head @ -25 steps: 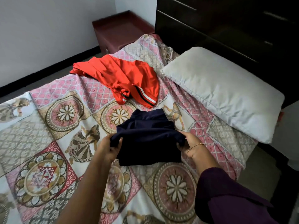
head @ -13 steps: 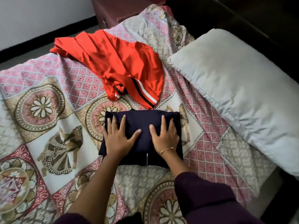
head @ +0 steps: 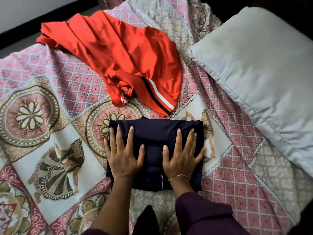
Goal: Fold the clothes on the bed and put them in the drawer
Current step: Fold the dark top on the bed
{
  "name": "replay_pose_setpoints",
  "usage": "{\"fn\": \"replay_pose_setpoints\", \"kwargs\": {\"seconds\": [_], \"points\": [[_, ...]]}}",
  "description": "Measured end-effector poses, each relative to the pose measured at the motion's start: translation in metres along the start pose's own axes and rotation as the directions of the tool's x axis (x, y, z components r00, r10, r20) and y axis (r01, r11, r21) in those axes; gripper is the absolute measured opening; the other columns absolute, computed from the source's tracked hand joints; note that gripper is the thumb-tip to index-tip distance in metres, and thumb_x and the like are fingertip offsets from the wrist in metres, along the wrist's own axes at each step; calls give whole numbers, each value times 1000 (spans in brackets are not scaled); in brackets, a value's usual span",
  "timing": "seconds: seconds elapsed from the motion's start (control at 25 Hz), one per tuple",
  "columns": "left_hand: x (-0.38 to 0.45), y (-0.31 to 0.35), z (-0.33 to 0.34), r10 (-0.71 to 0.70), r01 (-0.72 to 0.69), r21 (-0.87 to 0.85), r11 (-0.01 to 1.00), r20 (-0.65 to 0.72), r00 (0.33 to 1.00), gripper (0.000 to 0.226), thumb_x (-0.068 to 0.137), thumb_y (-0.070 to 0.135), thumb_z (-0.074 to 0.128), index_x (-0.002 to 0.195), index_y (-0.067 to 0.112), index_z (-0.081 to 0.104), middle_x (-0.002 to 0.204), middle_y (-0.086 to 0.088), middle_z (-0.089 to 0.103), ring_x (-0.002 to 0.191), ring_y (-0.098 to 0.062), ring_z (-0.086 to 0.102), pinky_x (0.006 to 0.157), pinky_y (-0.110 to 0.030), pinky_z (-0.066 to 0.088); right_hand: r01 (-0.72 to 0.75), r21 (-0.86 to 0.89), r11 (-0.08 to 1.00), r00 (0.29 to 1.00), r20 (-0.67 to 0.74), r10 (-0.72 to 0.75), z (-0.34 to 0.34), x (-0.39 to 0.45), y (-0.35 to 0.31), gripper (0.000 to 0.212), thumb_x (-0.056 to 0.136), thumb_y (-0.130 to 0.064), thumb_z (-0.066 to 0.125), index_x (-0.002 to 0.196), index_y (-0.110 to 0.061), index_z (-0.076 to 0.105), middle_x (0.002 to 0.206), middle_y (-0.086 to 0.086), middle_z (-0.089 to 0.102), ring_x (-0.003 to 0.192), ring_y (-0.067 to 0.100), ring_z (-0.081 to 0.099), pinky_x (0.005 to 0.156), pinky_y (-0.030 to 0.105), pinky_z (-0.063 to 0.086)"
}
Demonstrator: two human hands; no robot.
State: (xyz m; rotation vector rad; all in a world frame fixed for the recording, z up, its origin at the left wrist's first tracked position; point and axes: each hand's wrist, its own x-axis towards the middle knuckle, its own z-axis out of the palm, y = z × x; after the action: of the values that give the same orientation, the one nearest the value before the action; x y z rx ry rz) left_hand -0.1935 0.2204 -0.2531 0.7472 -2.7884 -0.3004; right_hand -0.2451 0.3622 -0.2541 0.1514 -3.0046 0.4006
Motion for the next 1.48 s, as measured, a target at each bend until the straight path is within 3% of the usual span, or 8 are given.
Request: {"fn": "replay_pose_setpoints", "kwargs": {"seconds": [0.64,0.76,0.92,1.08,1.16,1.24,1.36,1.48], "points": [[6,-1,4,-80,80,-60,995,8,997,71,86,57,41,143,16,31,150,-18,29,139,-35,20,112,-49,18,10,-9,1000,999,-32,-11,12,8,-5,61,88,-54,31,139,-19,38,147,20,36,135,31,35,105,60,19],[-10,19,-23,-541,550,-163,819,99,835,80,83,61,53,134,1,37,142,-19,34,128,-40,32,105,-49,27,14,-27,1000,999,39,-13,5,8,-2,61,87,-53,35,137,-18,41,145,21,39,131,33,42,102,62,25],[-24,33,-49,-712,772,-263,579,300,636,60,81,52,63,113,4,48,119,-16,52,108,-37,51,88,-44,40,-7,-50,999,982,186,16,-2,8,-2,63,85,-52,35,134,-16,50,142,23,42,128,35,46,96,69,29],[-11,20,-65,-662,811,-378,447,470,584,57,86,46,62,117,0,48,120,-20,57,110,-37,54,91,-41,42,-69,-45,997,947,311,80,-34,10,-26,64,90,-45,48,146,-19,30,156,20,8,144,37,10,105,68,12],[-7,16,-72,-588,815,-375,441,566,578,54,93,46,50,116,-3,54,121,-22,57,111,-38,54,90,-38,43,45,43,998,988,143,-51,-53,4,-48,54,76,-33,70,124,-13,56,141,22,40,127,44,39,96,60,40],[-8,13,-80,-458,840,-479,255,705,541,51,96,44,45,124,3,54,123,-19,58,106,-34,59,86,-39,48,185,207,961,970,117,-212,-69,-7,-67,39,79,-37,66,106,-9,64,118,15,56,105,39,53,83,46,50],[-13,14,-105,-221,841,-540,-41,825,520,34,101,36,36,123,16,51,97,-14,65,66,-18,68,51,-27,52,-158,322,933,774,627,-85,-90,-16,-97,76,84,-66,45,132,-7,44,137,12,43,126,35,37,103,44,33],[-19,20,-136,-91,781,-621,-66,783,615,27,101,14,29,107,13,55,83,-14,63,54,-17,65,43,-25,48,-420,410,810,679,734,-20,-109,-11,-110,95,64,-70,64,130,-5,42,130,12,52,120,31,50,100,44,42]]}}
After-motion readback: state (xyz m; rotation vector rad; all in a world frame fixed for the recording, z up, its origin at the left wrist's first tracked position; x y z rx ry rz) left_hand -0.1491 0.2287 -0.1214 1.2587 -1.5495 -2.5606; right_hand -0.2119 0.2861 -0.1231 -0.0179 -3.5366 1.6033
